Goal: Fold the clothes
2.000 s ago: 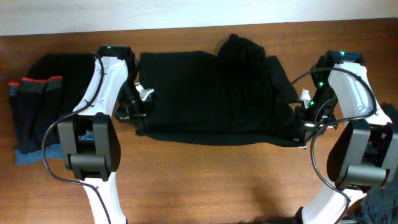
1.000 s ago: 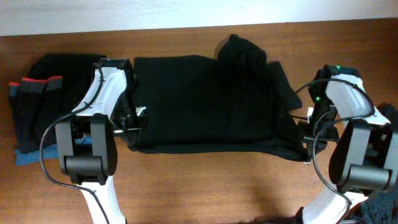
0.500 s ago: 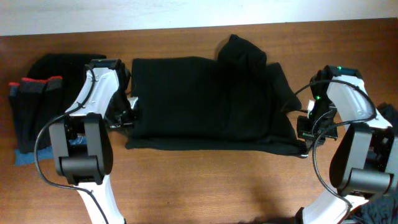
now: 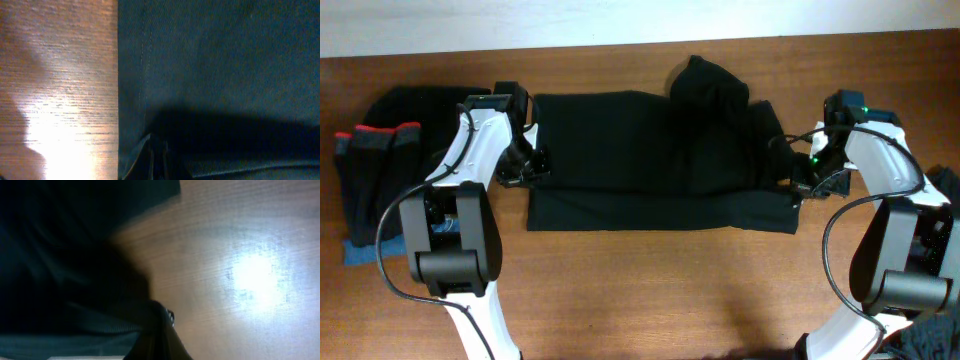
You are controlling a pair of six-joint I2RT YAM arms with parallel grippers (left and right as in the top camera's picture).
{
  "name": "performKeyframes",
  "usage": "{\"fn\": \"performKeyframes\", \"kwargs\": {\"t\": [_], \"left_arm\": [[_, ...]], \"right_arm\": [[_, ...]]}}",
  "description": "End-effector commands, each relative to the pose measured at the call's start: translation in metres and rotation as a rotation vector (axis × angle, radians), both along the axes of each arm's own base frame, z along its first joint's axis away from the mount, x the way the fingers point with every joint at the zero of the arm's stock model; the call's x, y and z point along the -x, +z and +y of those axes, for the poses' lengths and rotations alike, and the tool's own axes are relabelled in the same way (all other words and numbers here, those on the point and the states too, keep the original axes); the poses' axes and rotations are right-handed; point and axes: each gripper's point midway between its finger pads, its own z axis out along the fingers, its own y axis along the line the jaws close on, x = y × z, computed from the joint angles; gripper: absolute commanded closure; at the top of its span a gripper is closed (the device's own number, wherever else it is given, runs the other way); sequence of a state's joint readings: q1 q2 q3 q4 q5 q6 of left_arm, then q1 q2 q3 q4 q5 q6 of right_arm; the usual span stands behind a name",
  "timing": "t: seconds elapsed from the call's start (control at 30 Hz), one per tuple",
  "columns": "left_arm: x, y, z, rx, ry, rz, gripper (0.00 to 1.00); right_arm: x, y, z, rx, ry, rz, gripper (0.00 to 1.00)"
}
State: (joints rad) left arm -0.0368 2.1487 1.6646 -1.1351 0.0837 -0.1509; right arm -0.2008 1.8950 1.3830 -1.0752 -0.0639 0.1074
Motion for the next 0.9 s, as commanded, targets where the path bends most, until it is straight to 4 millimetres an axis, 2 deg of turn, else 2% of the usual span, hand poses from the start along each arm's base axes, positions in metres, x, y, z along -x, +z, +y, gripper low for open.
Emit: {"fn": "performKeyframes", "kwargs": {"t": [0.0, 0.2, 0.37, 0.47, 0.6, 0.77, 0.87], "left_arm": [[-0.011, 0.015, 0.006, -0.019, 0.032, -0.070, 1.00], [-0.018, 0.015, 0.005, -0.018, 0.050, -0.099, 1.00], [-0.032, 0.016, 0.005, -0.015, 0.051, -0.154, 1.00], [-0.047, 0.018, 0.013, -0.057, 0.109, -0.216, 1.00], [-0.056, 0.019, 0.024, -0.114, 0.167, -0.254, 1.00], [-0.059, 0.019, 0.025, -0.116, 0.167, -0.265, 1.00], [-0.059, 0.019, 0.025, -0.116, 0.167, -0.266, 0.99]], "right_arm": [[-0.024, 0.010, 0.024, -0.045, 0.099, -0.121, 0.96], [-0.064, 0.017, 0.043, -0.015, 0.190, -0.278, 0.96], [-0.090, 0.024, 0.046, 0.004, 0.204, -0.386, 0.96], [-0.090, 0.023, 0.035, 0.063, 0.192, -0.377, 0.96], [-0.085, 0.021, 0.021, 0.143, 0.179, -0.346, 0.96], [-0.084, 0.018, 0.017, 0.165, 0.175, -0.331, 0.96], [-0.083, 0.007, 0.017, 0.161, 0.177, -0.305, 0.95]]}}
